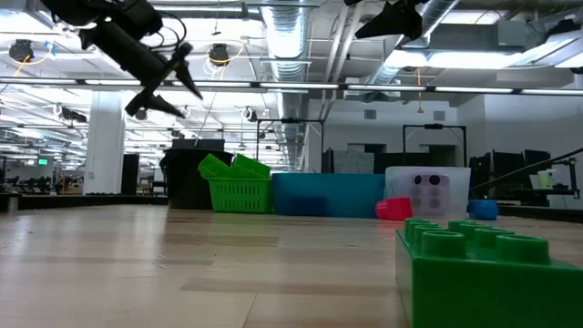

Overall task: Pick & Place Toys
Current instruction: Put the large stud green game piece into the green bin

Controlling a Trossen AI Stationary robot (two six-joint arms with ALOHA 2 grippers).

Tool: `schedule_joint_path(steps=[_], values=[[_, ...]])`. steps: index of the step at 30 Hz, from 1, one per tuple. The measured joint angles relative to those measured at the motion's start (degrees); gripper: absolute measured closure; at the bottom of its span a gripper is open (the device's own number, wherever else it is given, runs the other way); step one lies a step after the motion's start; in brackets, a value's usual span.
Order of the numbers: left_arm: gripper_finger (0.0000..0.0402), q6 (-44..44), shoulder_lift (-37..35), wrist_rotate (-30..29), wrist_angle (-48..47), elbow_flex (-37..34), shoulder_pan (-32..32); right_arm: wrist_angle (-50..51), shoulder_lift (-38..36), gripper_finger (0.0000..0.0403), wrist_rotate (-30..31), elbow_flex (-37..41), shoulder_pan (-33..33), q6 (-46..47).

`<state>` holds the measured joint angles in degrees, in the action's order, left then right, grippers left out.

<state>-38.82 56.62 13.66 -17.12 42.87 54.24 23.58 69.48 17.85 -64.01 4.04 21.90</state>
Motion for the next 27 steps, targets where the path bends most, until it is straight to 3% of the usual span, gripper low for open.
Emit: schedule_joint_path(steps=[5, 14, 22, 27], values=[[0.0145, -0.86, -5.75, 4.84, 0.56, 0.0, -4.43, -0.07, -0.88, 0.0088, -1.37, -0.07, 0.02, 1.56], [0.0167, -3.59, -14.34, 0.95, 4.38, 0.04, -23.32, 1.72, -2.37, 0.0088, -1.48, -0.05, 0.02, 5.61], [0.0167, -1.47, -9.59, -7.77, 5.26, 0.07, -38.68, 16.2, -2.59, 0.0088, -3.43, -0.09, 5.06, 21.5], [0.0169, 1.24, -2.7, -8.43, 7.27, 0.04, -43.23, 34.77, -2.47, 0.0091, -6.01, -2.67, 12.71, 32.62]])
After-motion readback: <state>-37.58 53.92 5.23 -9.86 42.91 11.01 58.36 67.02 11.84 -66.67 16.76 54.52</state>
